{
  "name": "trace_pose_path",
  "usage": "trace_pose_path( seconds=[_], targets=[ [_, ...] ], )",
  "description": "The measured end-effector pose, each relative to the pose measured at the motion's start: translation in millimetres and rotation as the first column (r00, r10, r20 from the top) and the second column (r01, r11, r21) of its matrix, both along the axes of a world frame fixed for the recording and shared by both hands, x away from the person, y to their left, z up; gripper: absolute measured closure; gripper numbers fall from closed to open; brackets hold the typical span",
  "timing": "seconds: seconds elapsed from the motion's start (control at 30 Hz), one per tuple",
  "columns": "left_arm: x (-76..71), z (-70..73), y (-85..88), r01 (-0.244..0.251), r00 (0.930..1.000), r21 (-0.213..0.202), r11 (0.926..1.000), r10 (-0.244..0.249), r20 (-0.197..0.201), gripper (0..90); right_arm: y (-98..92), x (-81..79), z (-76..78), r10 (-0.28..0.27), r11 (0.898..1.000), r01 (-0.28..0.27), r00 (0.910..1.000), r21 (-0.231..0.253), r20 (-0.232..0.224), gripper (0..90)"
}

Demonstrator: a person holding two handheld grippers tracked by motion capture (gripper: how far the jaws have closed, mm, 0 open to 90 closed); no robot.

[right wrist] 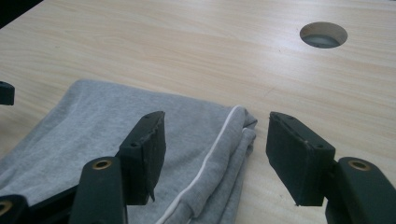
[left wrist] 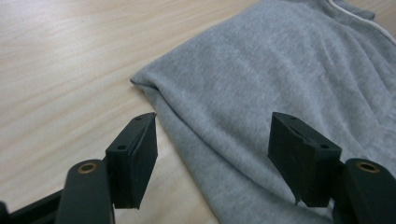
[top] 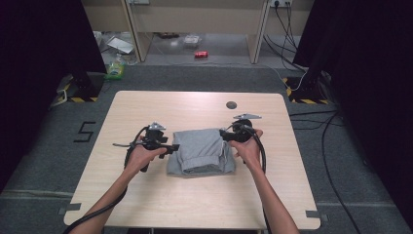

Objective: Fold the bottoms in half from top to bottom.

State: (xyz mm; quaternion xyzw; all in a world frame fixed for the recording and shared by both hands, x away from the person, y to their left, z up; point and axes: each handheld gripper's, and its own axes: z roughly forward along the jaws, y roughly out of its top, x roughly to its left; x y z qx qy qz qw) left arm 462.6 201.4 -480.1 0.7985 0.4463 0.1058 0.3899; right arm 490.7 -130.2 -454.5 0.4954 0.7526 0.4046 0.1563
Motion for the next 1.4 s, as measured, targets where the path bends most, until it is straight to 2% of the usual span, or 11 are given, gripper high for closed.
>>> trace_pose_path(
  seconds=[0.2,0.4,0.67,1.4],
  targets=[
    [-13.4,-2.7,7.8,0.008,1.0,-0.013,0.9999,-0.008,-0.001,31.1,-4.2,-11.4,2.8,0.011,1.0,-0.011,0.9999,0.014,0.009,37.8],
    [-26.8,-7.4,14.9,0.019,0.9998,-0.006,0.9998,-0.019,-0.002,29.7,-7.3,-26.6,4.4,0.029,1.0,-0.029,0.9992,0.007,0.026,37.4],
    [-42.6,-16.0,23.8,0.02,0.9998,0.006,0.9998,-0.02,-0.008,28.7,-13.6,-45.4,1.9,0.038,0.999,-0.036,0.9979,-0.029,0.052,36.5],
    [-76.5,-27.2,31.3,0.044,0.999,0.055,0.9975,-0.044,0.002,28.1,-40.2,-86.0,-14.1,0.031,0.999,-0.03,0.9991,-0.044,0.027,35.6]
  ],
)
